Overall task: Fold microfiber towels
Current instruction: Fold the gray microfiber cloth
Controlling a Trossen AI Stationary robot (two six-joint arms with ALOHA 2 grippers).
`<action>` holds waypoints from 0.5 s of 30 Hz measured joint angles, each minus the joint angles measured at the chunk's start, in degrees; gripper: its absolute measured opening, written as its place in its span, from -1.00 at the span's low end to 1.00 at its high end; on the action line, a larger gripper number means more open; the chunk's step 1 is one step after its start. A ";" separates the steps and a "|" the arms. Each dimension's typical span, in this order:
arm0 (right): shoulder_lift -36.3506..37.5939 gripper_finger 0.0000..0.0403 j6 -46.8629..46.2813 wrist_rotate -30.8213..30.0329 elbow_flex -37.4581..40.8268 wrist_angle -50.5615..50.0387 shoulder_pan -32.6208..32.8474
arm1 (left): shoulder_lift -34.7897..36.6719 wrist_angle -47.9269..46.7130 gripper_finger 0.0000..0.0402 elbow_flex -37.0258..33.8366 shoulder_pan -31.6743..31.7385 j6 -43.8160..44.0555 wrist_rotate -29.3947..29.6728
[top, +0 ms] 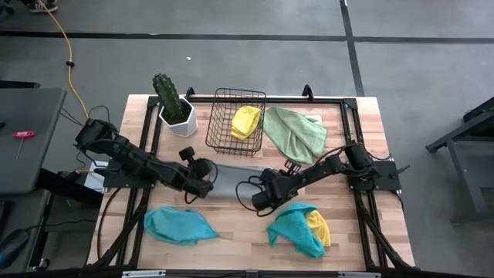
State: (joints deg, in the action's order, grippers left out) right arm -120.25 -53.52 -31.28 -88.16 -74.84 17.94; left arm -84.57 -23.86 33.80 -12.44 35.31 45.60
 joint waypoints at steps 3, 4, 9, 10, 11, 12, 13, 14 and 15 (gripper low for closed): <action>0.00 -1.00 0.21 -0.16 0.00 0.59 -0.48 | 0.02 1.47 -1.00 -0.37 0.11 -0.10 0.18; 0.00 -1.00 0.11 -0.07 0.00 0.74 -0.69 | 0.02 1.45 -1.00 -0.39 0.12 -0.33 0.27; 0.00 -1.00 0.04 -0.17 0.00 1.42 -1.62 | 0.02 1.47 -0.99 -0.39 1.00 -1.21 0.53; 0.00 -1.00 0.19 -0.17 0.00 1.53 -1.85 | 0.02 1.46 -0.99 -0.38 1.22 -1.59 0.54; 0.00 -1.00 0.22 -0.17 0.00 1.61 -1.96 | 0.02 1.47 -0.98 -0.38 1.37 -2.10 0.54; 0.00 -1.00 0.25 -0.19 0.00 1.59 -2.08 | 0.02 1.47 -0.97 -0.38 1.65 -2.52 0.54; 0.00 -1.00 0.68 -0.21 0.00 1.63 -2.21 | 0.01 1.49 -0.96 -0.38 1.94 -2.58 0.53; 0.00 -1.00 1.04 -0.21 0.00 1.76 -2.25 | 0.02 1.57 -0.94 -0.37 2.27 -2.58 0.52; 0.00 -0.99 1.05 -0.40 0.00 1.86 -2.27 | 0.02 1.67 -0.93 -0.37 2.61 -2.71 0.53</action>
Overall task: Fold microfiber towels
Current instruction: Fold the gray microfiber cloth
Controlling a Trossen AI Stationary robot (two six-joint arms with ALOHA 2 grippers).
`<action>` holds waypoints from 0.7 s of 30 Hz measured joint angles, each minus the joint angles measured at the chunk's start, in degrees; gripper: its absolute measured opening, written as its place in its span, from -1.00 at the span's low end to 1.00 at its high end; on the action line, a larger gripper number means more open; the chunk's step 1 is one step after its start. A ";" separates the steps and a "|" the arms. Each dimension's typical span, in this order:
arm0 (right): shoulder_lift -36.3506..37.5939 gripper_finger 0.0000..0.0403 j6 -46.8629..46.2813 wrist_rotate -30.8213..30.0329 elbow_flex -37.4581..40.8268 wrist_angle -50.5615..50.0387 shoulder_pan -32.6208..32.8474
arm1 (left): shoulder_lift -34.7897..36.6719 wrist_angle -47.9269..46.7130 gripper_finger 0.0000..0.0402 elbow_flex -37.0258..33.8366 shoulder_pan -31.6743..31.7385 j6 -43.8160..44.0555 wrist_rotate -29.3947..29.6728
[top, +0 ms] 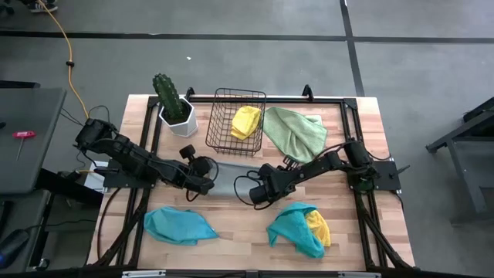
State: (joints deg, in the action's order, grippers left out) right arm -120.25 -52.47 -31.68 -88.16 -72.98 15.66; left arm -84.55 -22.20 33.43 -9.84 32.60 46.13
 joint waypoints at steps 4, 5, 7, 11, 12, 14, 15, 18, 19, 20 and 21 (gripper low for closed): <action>0.00 -0.90 0.03 -2.02 -0.02 0.19 -0.05 | 0.00 0.00 -0.85 0.00 1.40 -1.71 0.08; 0.00 -0.85 0.02 -2.59 -0.02 0.18 -0.05 | 0.00 0.00 -0.82 0.00 1.71 -1.98 0.11; 0.00 -0.74 0.13 -3.50 -0.02 0.14 -0.07 | 0.00 0.00 -0.76 -0.01 2.11 -3.08 0.16; 0.00 -0.46 2.85 -6.83 -0.02 0.10 -0.05 | 0.28 -0.04 -0.59 0.00 2.48 -5.77 1.04; 0.00 -0.39 3.91 -8.56 -0.02 -0.04 -0.05 | 0.45 -0.04 -0.55 0.08 2.48 -6.76 1.23; 0.00 -0.27 6.00 -12.36 -0.04 -0.94 -0.04 | 1.08 -0.97 -0.46 0.69 2.48 -8.46 1.21; 0.00 -0.22 6.61 -14.21 -0.04 -1.93 0.08 | 1.69 -1.64 -0.41 1.21 2.48 -9.40 1.24; 0.00 -0.12 6.15 -18.27 -0.04 -6.60 0.24 | 4.19 -4.60 -0.29 3.24 2.26 -11.52 1.31; 0.00 -0.10 5.24 -18.80 -0.04 -8.30 0.32 | 5.28 -5.16 -0.26 3.67 2.26 -12.02 1.33; 0.00 -0.09 4.10 -19.02 -0.04 -9.90 0.45 | 6.52 -5.29 -0.22 3.86 2.26 -12.49 1.21; 0.00 -0.09 3.20 -19.03 -0.04 -11.24 0.65 | 7.61 -5.22 -0.19 3.91 2.26 -13.15 0.84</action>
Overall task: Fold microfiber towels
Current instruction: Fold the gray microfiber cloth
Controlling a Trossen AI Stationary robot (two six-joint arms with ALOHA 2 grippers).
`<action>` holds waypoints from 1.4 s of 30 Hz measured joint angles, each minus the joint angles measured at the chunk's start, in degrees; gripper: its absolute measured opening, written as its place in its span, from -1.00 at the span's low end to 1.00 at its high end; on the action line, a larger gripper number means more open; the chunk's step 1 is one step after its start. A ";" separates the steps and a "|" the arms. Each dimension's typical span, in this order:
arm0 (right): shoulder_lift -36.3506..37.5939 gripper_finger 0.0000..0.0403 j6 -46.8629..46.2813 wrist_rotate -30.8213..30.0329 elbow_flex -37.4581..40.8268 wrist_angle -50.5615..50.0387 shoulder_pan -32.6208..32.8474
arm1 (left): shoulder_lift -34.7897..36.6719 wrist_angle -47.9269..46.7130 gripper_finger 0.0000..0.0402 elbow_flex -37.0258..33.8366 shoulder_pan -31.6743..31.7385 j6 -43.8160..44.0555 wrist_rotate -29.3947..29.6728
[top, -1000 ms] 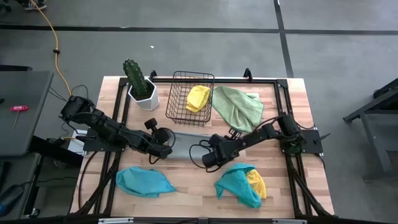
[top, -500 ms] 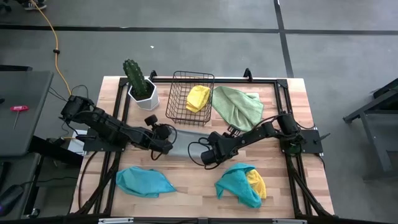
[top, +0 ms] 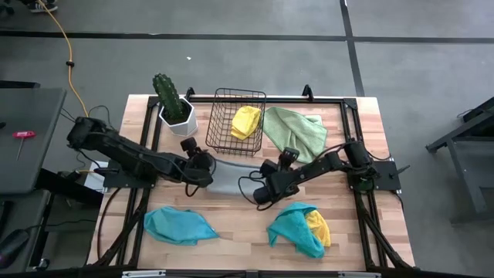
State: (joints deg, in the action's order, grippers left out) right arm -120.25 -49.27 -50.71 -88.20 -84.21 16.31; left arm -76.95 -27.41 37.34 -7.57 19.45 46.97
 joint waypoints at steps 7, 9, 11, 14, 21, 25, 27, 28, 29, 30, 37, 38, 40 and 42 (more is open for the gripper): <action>0.00 -0.08 -1.88 -1.01 0.00 -3.75 2.86 | 7.77 -0.80 -0.07 -2.11 0.00 -0.81 -2.68; 0.00 -0.08 -1.77 -0.96 0.00 -3.75 3.37 | 8.73 0.86 -0.05 -3.98 0.00 -0.75 -3.03; 0.00 -0.08 -1.79 -0.83 0.00 -3.72 3.64 | 9.39 2.49 -0.05 -6.05 0.19 -0.73 -4.36; 0.00 -0.08 -1.79 -0.53 0.00 -3.75 3.74 | 9.35 6.51 -0.05 -8.22 0.95 -0.86 -6.89; 0.00 -0.08 -0.38 0.80 0.00 -3.81 3.72 | 8.85 10.68 -0.05 -8.73 3.61 -5.76 -11.99; 0.00 -0.08 -0.35 -0.60 0.00 -5.97 3.72 | 11.46 10.95 -0.05 -6.02 4.15 -8.82 -12.67; 0.70 -0.08 -0.63 -2.27 0.86 -5.16 3.72 | 13.22 12.40 -0.05 -5.22 4.02 -11.66 -14.47; 2.01 -0.08 -0.09 -2.12 2.48 -4.89 3.72 | 14.23 12.93 -0.05 -5.37 4.00 -12.43 -15.64; 3.52 -0.08 -0.32 -1.70 4.05 -4.59 3.72 | 15.20 13.52 -0.05 -5.94 3.98 -12.62 -16.81; 5.59 -0.09 -1.85 -1.29 6.21 -3.82 3.73 | 16.08 14.57 -0.05 -6.64 3.98 -12.64 -18.08; 25.60 -0.21 -6.32 0.33 27.46 19.89 6.90 | 20.09 33.71 -0.05 -19.12 3.28 -12.83 -23.71; 28.37 -0.24 -3.93 0.96 30.57 27.13 7.19 | 20.14 37.46 -0.05 -21.35 3.28 -12.59 -24.99; 33.28 -0.31 1.01 3.38 37.01 42.75 7.30 | 19.26 44.30 -0.05 -24.96 3.28 -11.99 -27.74; 36.17 -0.40 6.12 6.72 42.62 56.94 6.55 | 17.49 48.89 -0.07 -27.34 3.28 -10.44 -28.89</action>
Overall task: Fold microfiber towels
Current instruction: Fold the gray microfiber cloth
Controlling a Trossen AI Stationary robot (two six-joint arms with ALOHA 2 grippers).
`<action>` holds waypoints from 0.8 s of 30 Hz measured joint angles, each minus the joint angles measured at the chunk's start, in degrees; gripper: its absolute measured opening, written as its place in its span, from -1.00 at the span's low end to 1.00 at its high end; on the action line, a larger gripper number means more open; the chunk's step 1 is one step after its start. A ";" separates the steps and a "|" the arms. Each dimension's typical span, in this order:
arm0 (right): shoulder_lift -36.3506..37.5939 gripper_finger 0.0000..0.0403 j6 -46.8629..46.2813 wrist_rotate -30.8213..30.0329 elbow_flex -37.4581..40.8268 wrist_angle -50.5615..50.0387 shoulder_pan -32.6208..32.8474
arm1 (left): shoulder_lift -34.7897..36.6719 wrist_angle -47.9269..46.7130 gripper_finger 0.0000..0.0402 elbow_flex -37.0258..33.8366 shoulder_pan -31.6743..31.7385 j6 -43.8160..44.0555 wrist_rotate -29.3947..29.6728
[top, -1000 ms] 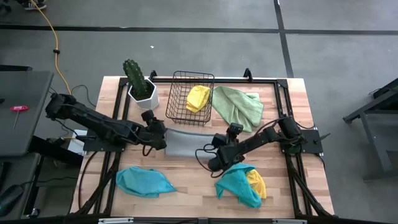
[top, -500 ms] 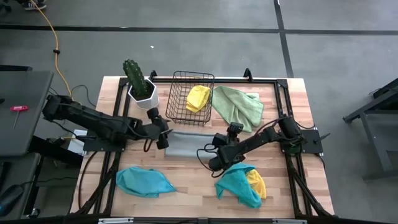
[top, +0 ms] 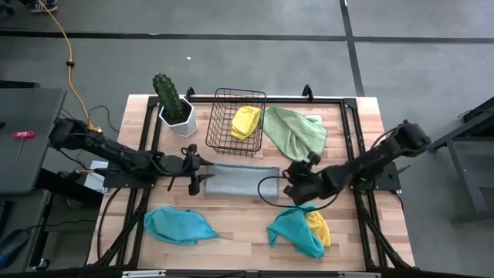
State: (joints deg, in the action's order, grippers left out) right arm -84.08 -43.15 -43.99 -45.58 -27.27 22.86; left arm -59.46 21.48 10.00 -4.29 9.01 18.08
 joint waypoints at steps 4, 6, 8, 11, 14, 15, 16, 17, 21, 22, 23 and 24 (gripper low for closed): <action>0.90 -0.69 8.70 6.28 8.79 25.26 -2.24 | -3.42 1.09 -0.19 -0.85 0.02 1.27 -0.03; -0.22 -0.86 12.06 9.54 11.37 34.31 -3.48 | -5.47 2.23 -0.29 -0.94 0.00 1.15 -0.17; -1.52 -0.96 14.35 12.81 12.81 40.24 -4.35 | -7.50 3.82 -0.43 -0.88 -0.05 -0.10 -1.45; -2.83 -0.91 17.24 17.44 13.09 44.23 -4.65 | -10.29 4.12 -0.74 -0.58 -1.00 -1.93 -3.44; -3.27 -0.88 18.15 20.89 13.09 45.93 -4.57 | -11.68 3.83 -0.95 0.37 -2.87 -3.14 -3.66; -3.30 -0.88 18.08 21.44 13.07 46.09 -4.54 | -12.01 2.93 -0.95 0.61 -3.47 -3.23 -2.86; -3.30 -0.88 18.03 21.55 13.09 46.03 -4.47 | -12.52 1.90 -0.95 0.96 -3.97 -3.25 -1.50; -3.31 -0.88 18.13 21.68 13.09 46.03 -4.47 | -13.06 1.12 -0.96 1.34 -4.30 -3.25 -0.29; -3.32 -0.88 18.14 22.37 13.09 46.17 -4.47 | -14.98 -0.31 -0.99 1.55 -4.55 -2.55 1.88; -3.30 -0.88 18.14 23.21 13.09 46.35 -4.47 | -15.47 -0.72 -0.99 1.55 -4.55 -2.10 1.95; -3.32 -0.88 18.14 23.72 13.09 46.43 -4.45 | -15.88 -1.20 -0.99 1.55 -4.55 -1.87 2.23; -3.31 -0.88 18.14 24.30 13.09 46.43 -4.47 | -16.50 -1.28 -1.00 1.57 -4.56 -1.73 2.86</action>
State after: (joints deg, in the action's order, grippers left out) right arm -87.38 -25.02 -19.68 -32.49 19.16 18.39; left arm -75.96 20.20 11.57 -8.86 7.28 20.94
